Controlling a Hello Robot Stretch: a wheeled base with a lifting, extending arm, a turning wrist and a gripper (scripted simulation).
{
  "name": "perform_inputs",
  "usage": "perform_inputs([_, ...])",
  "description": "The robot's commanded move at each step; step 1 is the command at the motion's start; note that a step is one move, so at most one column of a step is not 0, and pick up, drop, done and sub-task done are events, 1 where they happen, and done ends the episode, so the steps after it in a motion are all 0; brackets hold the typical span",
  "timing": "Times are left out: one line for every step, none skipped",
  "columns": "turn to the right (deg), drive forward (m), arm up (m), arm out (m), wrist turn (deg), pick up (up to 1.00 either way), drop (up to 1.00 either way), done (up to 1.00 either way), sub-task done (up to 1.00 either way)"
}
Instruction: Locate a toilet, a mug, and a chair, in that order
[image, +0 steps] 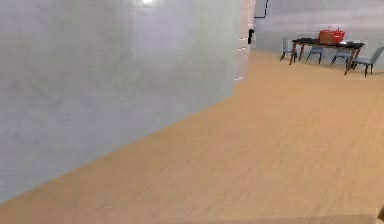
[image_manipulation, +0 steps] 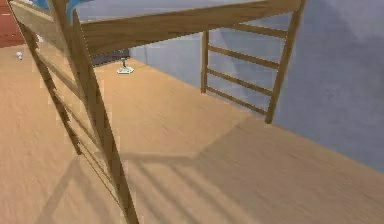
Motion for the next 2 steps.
perform_inputs([0.0, 0.45, 0.00, 0.00, 0.0, 0.00, 0.00, 0.00, 0.00])
perform_inputs([45.0, 0.00, 0.00, 0.00, 0.0, 0.00, 0.00, 0.00, 0.00])
